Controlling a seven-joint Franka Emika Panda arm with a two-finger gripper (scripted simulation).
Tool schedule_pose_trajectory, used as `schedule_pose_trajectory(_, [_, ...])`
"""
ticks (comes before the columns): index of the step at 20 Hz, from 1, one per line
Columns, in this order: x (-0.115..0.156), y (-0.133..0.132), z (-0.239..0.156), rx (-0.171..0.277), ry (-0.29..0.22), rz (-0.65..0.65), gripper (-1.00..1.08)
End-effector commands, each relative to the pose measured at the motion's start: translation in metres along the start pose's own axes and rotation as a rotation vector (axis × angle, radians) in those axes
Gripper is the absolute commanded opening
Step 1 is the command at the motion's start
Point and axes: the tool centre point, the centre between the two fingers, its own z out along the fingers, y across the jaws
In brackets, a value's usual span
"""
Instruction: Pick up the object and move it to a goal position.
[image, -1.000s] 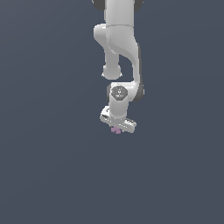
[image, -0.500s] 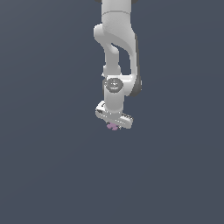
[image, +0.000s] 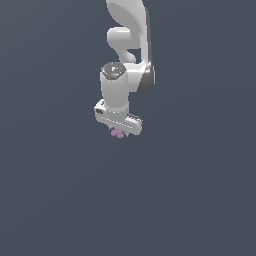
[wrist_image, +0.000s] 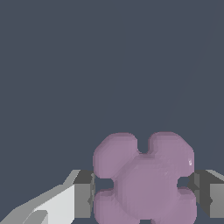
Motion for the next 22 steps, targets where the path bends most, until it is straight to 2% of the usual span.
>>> schedule_pose_trajectory(1, [0.005, 0.015, -0.028, 0.0, 0.0, 0.0, -1.0])
schedule_pose_trajectory(12, [0.026, 0.07, -0.135, 0.0, 0.0, -0.001, -1.0])
schedule_pose_trajectory(22, [0.039, 0.093, -0.183, -0.001, 0.001, -0.002, -1.0])
